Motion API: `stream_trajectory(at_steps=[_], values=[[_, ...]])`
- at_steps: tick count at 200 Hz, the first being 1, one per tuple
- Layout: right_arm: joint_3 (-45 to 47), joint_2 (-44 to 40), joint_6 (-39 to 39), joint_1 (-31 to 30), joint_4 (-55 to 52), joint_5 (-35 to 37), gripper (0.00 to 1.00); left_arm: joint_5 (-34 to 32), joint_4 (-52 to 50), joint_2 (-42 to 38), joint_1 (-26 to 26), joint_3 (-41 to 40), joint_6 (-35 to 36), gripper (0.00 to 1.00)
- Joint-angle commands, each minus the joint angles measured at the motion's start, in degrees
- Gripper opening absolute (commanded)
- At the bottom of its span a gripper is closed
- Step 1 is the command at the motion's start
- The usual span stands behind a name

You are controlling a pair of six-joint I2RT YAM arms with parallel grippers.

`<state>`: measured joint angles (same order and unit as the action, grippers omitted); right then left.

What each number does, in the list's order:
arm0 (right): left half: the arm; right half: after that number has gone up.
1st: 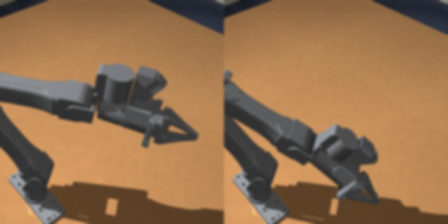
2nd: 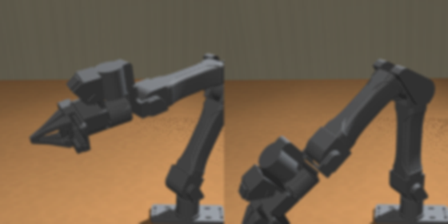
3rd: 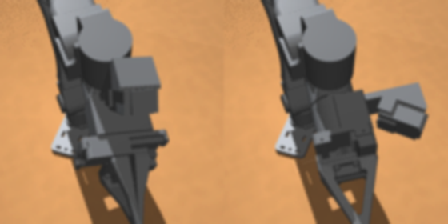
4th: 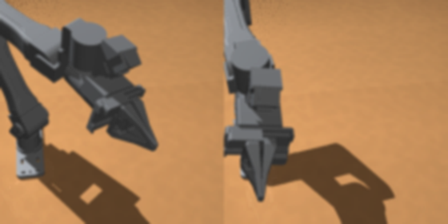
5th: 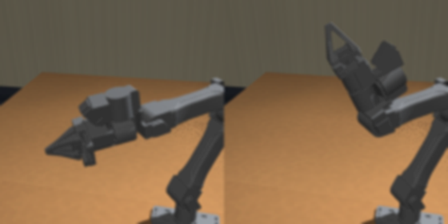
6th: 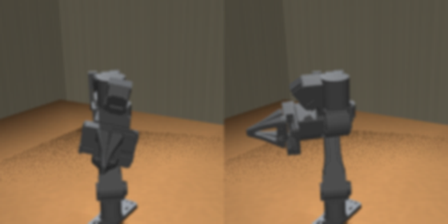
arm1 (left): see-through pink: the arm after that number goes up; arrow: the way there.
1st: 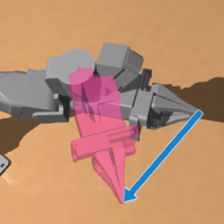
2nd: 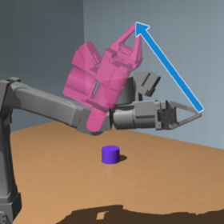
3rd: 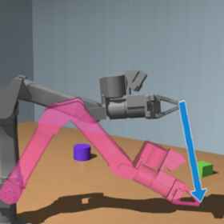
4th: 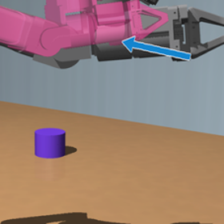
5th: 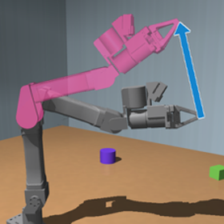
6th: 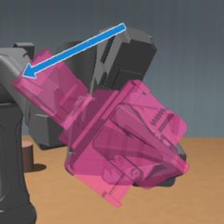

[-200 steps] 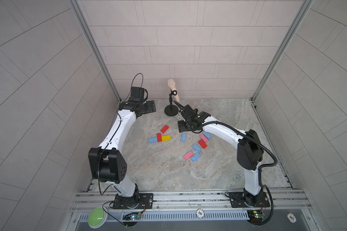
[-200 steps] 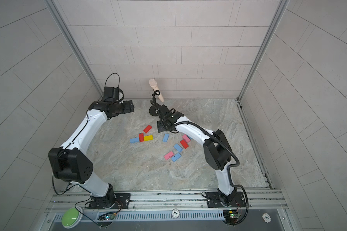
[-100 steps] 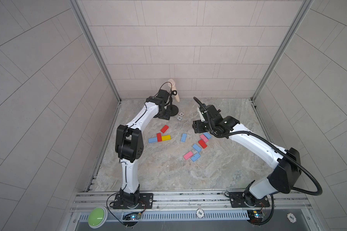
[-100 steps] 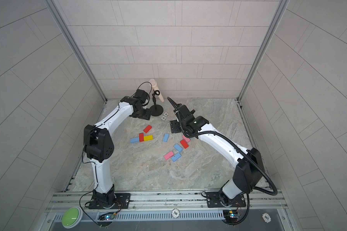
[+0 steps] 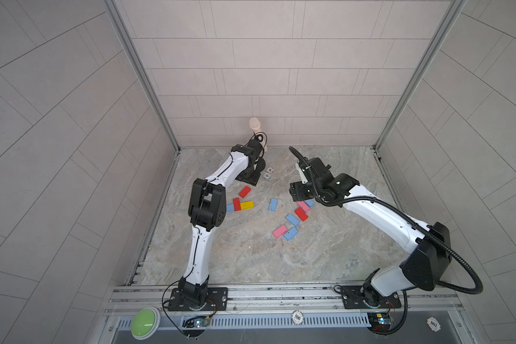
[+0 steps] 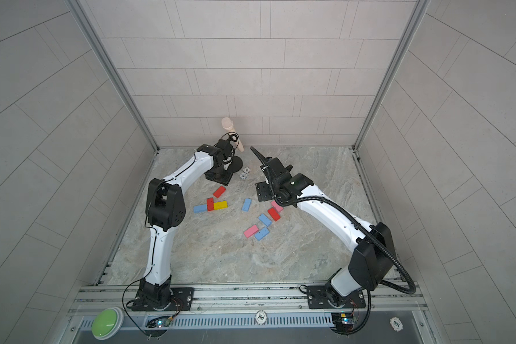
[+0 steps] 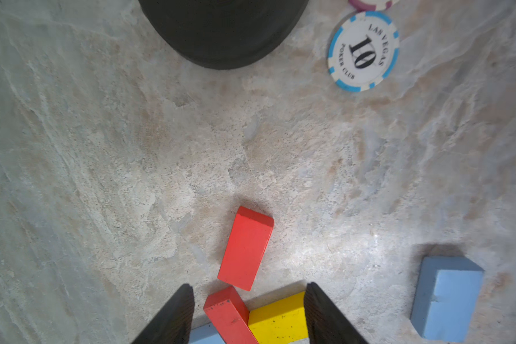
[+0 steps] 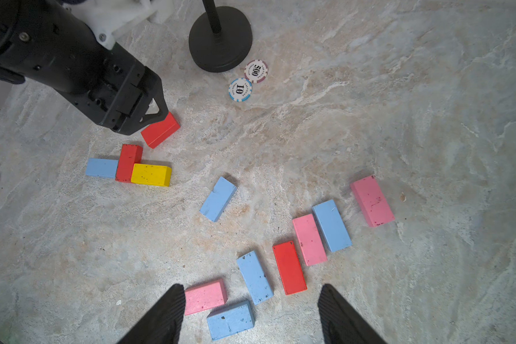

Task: Assemble the letter t with building blocks
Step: Pick up the building block from the center of the board.

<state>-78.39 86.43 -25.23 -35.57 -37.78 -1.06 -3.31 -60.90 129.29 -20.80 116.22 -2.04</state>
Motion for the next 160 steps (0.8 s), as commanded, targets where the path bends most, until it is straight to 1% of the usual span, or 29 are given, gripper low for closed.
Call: stream_trajectory(at_steps=[1,38,91,137,160], values=[[0.5,-1.4,0.6,0.1,-1.4,0.3,0.74,-0.7,-3.2,2.0,0.1,2.0,0.1,0.63],[1.5,-2.0,0.2,0.1,-1.1,0.3,0.73,0.3,-2.3,3.1,0.4,0.1,-0.1,0.62],[2.3,-2.3,-0.2,0.1,-0.8,0.3,0.73,1.5,-2.7,5.5,1.6,1.0,-0.7,0.6],[2.8,-2.5,-0.6,0.1,-0.9,0.4,0.73,2.4,-2.4,6.8,2.7,0.4,-0.8,0.59],[3.1,-2.6,-0.8,0.1,-0.9,0.4,0.72,3.0,-2.0,6.8,3.4,-0.4,-1.0,0.56]])
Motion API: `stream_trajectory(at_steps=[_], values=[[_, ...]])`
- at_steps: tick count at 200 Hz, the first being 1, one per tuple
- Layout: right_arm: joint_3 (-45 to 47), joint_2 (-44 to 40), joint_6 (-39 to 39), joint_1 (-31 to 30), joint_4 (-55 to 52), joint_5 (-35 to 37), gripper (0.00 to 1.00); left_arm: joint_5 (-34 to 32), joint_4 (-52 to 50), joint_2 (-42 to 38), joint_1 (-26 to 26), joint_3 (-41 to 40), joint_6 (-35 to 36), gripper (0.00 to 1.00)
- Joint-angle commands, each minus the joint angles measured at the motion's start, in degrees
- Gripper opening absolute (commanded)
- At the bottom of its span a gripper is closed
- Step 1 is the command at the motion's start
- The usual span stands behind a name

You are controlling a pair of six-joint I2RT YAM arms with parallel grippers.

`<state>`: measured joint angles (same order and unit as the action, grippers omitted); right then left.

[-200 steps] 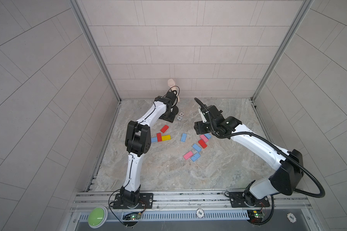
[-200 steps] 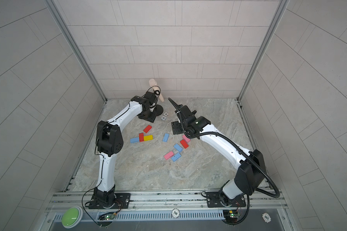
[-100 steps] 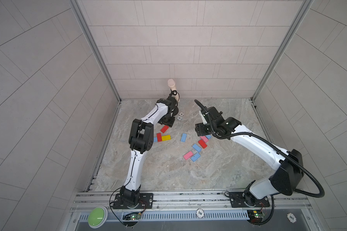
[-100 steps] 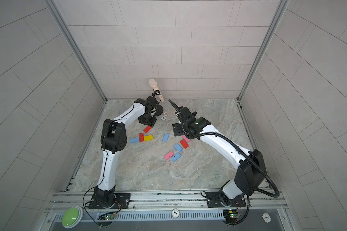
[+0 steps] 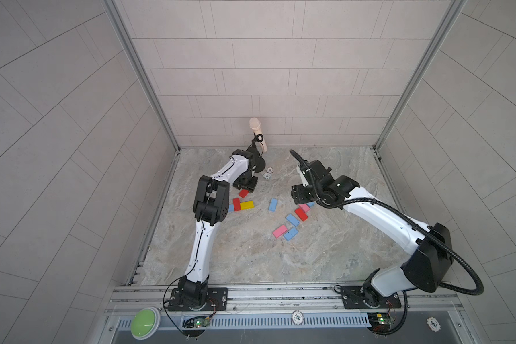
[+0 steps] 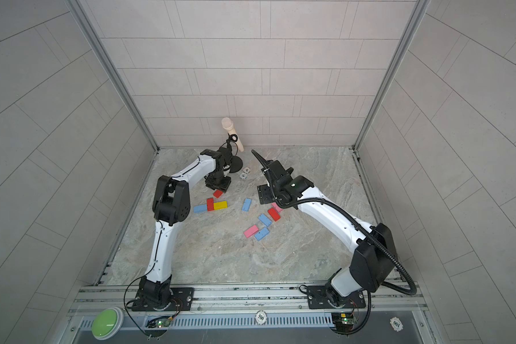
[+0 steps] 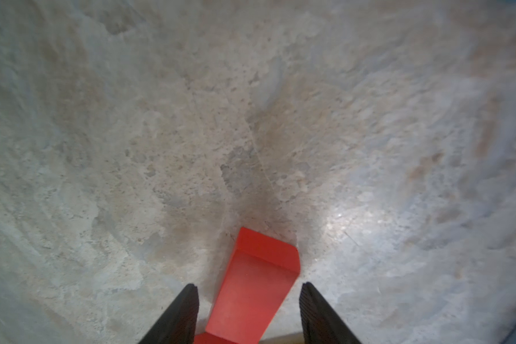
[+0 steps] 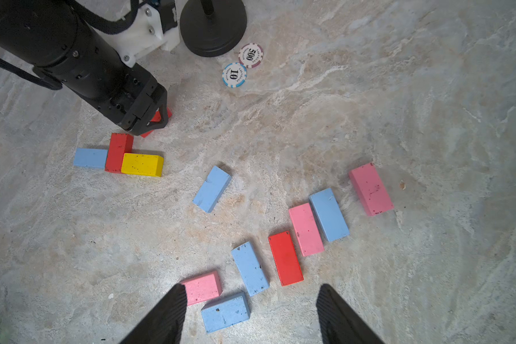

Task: Assemble the letter t with building blocks
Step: Pick up the building block from the center of the board.

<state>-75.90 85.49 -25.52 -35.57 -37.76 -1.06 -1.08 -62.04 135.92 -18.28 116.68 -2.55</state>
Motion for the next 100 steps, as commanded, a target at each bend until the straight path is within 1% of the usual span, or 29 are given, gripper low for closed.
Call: stream_trajectory(at_steps=[1,45,67,100], values=[[0.6,-1.6,-0.5,0.1,-0.9,0.4,0.72,0.8,-0.9,0.1,0.9,-0.8,-0.5,0.56],[0.7,-1.5,-0.8,0.2,-0.7,0.5,0.72,2.7,-0.5,0.6,1.0,-1.9,-1.0,0.49],[0.5,-1.6,-0.9,0.1,-0.8,0.7,0.72,3.4,0.1,0.5,1.3,-3.1,-1.7,0.48],[0.8,-1.9,-1.1,0.2,-0.7,1.1,0.71,4.0,1.0,0.0,1.5,-3.8,-2.3,0.41]])
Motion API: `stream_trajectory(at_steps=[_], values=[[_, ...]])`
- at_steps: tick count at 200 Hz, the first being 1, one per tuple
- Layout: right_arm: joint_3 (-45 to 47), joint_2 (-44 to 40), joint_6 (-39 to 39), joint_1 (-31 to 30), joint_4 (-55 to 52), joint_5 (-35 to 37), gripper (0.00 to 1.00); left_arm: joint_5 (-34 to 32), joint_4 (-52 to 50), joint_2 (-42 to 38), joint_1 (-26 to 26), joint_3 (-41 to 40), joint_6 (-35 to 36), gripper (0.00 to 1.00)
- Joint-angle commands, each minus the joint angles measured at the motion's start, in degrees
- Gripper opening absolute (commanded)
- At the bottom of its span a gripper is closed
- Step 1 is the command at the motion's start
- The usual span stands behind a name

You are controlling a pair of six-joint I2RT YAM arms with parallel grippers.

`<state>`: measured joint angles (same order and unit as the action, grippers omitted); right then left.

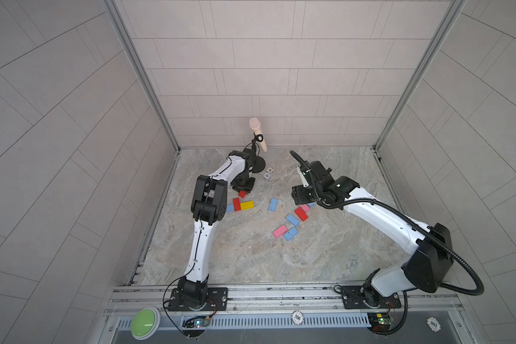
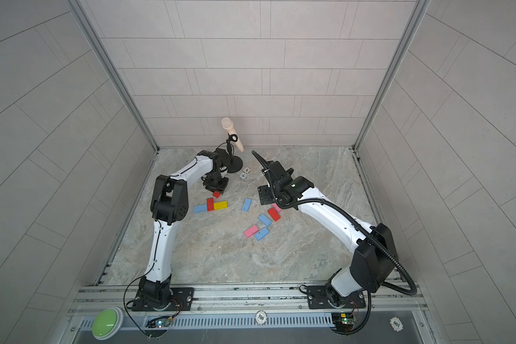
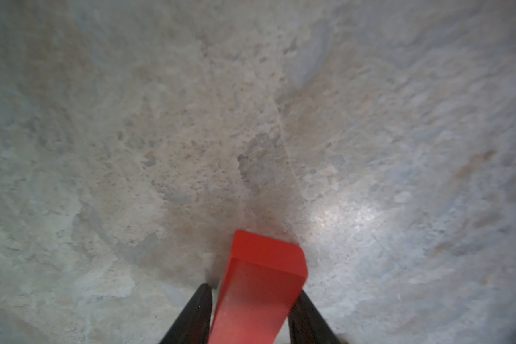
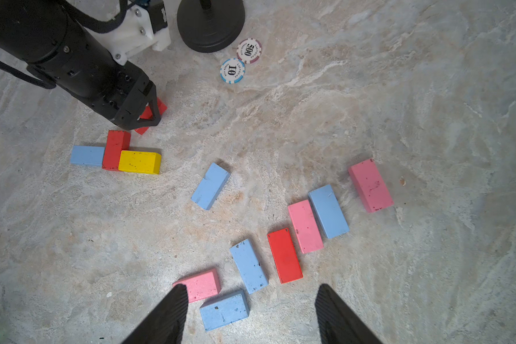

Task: Assemble the letter t with building blocks
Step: Pick up the building block from the center of the board.

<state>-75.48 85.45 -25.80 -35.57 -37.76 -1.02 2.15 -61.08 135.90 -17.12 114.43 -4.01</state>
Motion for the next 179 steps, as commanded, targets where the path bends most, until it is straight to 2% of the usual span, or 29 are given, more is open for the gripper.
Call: stream_trajectory(at_steps=[1,60,88,105,131,179], values=[[0.4,-1.9,-0.8,0.1,-0.7,1.0,0.71,0.7,0.1,0.0,0.4,-1.5,-0.8,0.4],[0.8,-2.4,-0.8,0.1,-0.7,1.7,0.7,2.8,1.3,-2.5,1.4,-1.7,-4.3,0.19],[1.3,-3.1,-0.8,0.1,-0.4,2.5,0.7,5.0,5.7,-8.9,2.4,-7.2,-11.0,0.16],[2.0,-3.6,-0.7,0.2,0.1,3.1,0.7,4.7,8.9,-14.6,2.8,-12.1,-16.1,0.08],[3.2,-4.3,-1.0,0.5,1.0,3.6,0.7,4.3,12.4,-23.2,2.7,-19.3,-22.6,0.05],[4.4,-4.3,-1.5,1.3,2.8,3.4,0.7,2.2,13.8,-35.7,1.0,-31.6,-29.4,0.06]])
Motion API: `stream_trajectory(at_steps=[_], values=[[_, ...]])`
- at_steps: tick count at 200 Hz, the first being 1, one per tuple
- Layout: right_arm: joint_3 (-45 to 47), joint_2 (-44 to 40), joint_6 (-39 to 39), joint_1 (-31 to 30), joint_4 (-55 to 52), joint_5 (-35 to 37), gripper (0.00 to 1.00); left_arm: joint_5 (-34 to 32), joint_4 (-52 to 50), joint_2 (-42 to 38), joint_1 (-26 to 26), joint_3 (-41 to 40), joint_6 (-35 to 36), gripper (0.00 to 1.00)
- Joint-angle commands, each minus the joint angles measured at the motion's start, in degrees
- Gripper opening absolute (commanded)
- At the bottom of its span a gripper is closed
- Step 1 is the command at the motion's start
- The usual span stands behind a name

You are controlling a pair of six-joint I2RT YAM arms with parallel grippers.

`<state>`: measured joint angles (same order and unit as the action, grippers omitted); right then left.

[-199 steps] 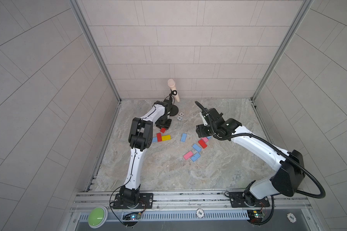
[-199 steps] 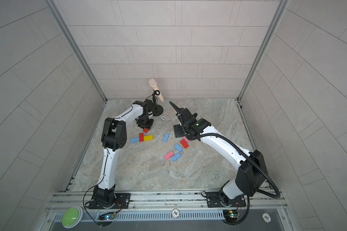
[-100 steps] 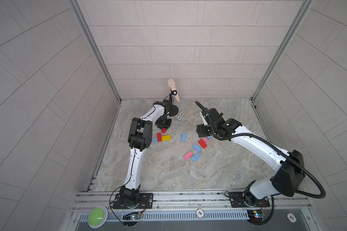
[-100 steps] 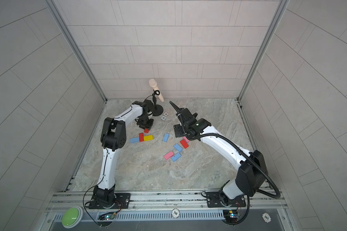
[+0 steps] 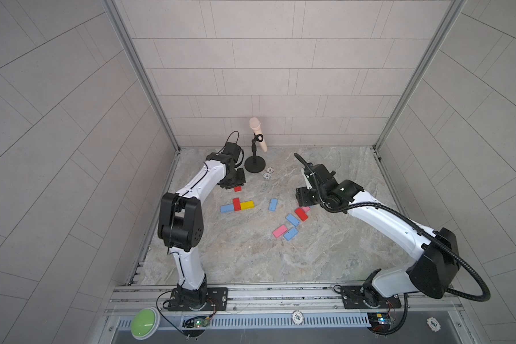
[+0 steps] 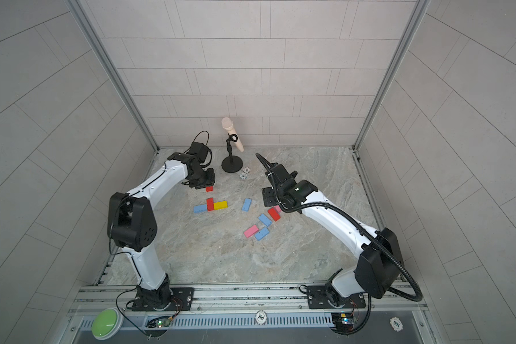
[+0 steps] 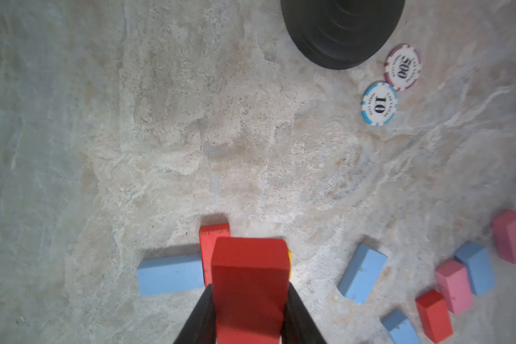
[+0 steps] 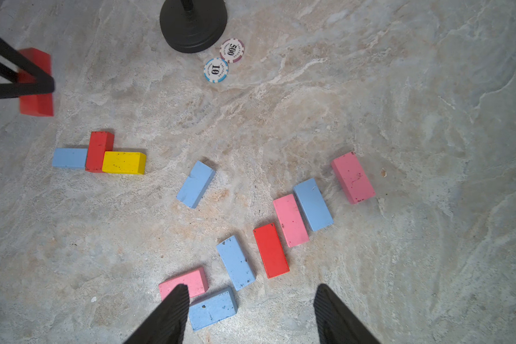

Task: Assemble the letter t with building blocks
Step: Pick up the building block from the center of the board, then assemble the building block at the center of the board.

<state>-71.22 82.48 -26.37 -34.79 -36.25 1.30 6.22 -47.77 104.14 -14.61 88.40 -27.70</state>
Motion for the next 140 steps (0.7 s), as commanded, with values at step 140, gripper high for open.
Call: stream_trajectory(at_steps=[140], values=[[1.9,-1.1,-1.3,1.3,4.8,-1.8,0.7,-7.3,6.5,-12.0,-10.5,-29.3,-17.4,0.08]])
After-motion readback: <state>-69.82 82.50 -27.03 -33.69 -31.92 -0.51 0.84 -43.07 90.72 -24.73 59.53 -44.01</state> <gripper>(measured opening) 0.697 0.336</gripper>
